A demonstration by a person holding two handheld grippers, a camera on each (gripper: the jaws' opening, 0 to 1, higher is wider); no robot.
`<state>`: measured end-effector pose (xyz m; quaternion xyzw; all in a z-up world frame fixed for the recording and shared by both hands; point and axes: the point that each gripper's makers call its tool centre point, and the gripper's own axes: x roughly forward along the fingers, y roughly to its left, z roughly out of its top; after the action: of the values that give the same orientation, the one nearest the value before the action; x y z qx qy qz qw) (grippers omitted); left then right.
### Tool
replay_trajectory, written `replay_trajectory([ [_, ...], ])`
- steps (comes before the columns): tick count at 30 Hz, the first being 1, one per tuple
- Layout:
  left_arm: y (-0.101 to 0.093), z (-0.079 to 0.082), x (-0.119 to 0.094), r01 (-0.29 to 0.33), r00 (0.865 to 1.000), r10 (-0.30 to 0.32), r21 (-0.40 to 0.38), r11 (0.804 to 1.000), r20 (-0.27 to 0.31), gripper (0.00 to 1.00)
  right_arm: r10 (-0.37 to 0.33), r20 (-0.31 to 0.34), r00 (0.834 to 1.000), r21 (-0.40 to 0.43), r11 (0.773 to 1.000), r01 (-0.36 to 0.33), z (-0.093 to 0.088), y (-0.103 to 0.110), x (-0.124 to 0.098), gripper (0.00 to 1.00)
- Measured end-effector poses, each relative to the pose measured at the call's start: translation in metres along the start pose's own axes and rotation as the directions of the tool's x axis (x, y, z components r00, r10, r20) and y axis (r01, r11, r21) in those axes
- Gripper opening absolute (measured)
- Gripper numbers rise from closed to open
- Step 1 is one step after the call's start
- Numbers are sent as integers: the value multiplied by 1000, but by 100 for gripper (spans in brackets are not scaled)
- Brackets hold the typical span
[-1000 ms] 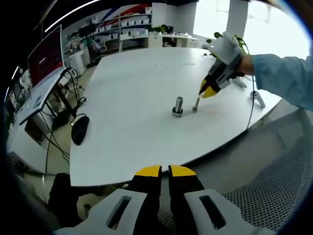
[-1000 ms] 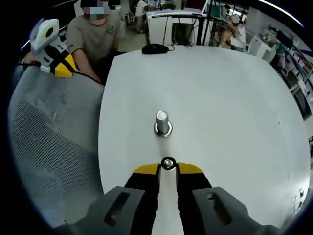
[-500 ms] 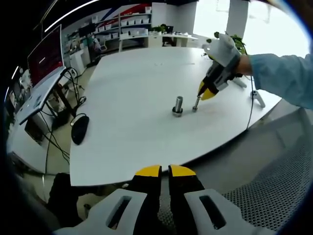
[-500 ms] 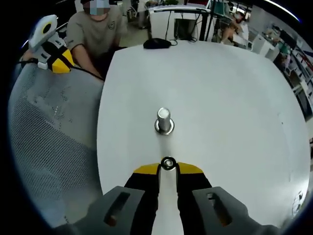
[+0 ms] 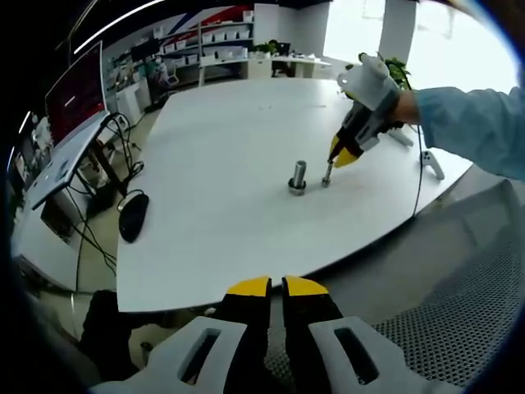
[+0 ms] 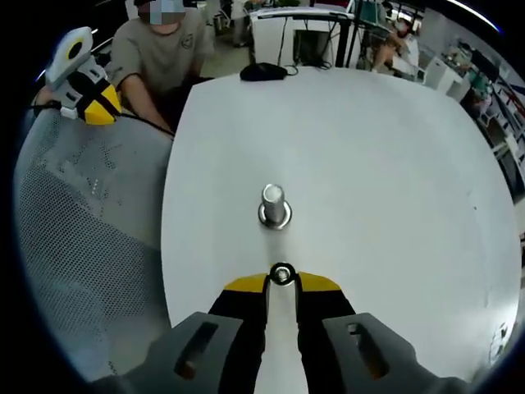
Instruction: Place the washer onto the threaded stud by aligning its center hole with the stud, sliding it down to the base, and recovering from edge contact or off-axis alignment until the washer reaches the visible bottom stop.
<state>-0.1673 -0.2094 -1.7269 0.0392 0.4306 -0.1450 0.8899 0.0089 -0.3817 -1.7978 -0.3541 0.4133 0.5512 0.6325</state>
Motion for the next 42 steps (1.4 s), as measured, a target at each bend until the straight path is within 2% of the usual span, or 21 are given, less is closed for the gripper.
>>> replay_trajectory([
  [10, 0, 0, 0, 1, 1000, -1, -3, 1000, 1, 2, 16, -37, 999, -12, 1000, -17, -8, 4, 10, 13],
  [12, 0, 0, 0, 1, 1000, -1, -3, 1000, 1, 2, 25, -52, 998, -28, 999, -27, -12, 5, 13, 3],
  [15, 0, 0, 0, 0, 1000, 0, -4, 1000, 1, 2, 26, -55, 998, -15, 1000, -27, -13, 6, 20, 4],
  [17, 1, 0, 0, -1, 1000, 1, -5, 1000, 1, 2, 28, -92, 995, -11, 1000, -29, -22, 6, 25, 4],
  [19, 1, 0, 0, -2, 1000, 2, -7, 1000, 1, 2, 24, -86, 996, -9, 1000, -25, -22, 5, 27, 6],
  [21, 1, 0, 0, -3, 1000, 3, -6, 1000, 1, 2, 23, -34, 999, -1, 1000, -24, -12, 8, 25, 11],
  [23, 1, 0, 0, -3, 1000, 3, -6, 1000, 1, 2, 40, 24, 999, -35, 999, -39, 4, 16, 25, 15],
  [26, 1, 0, 0, -4, 1000, 4, -7, 1000, 0, 2, 49, 17, 999, -83, 995, -47, 13, 24, 29, 15],
  [29, 2, 0, 1, -6, 1000, 6, -9, 1000, -1, 2, 57, 20, 998, -175, 983, -53, 25, 35, 36, 14],
  [33, 2, 0, 1, -7, 1000, 7, -12, 1000, -2, 2, 75, 23, 997, -255, 965, -67, 35, 49, 46, 13],
  [37, 2, 0, 1, -9, 1000, 9, -14, 1000, -1, 2, 46, -19, 999, -330, 943, -50, 36, 52, 53, 13],
  [42, 2, 0, 1, -10, 1000, 10, -15, 1000, 0, 2, 30, -45, 999, -331, 942, -43, 37, 46, 59, 13],
])
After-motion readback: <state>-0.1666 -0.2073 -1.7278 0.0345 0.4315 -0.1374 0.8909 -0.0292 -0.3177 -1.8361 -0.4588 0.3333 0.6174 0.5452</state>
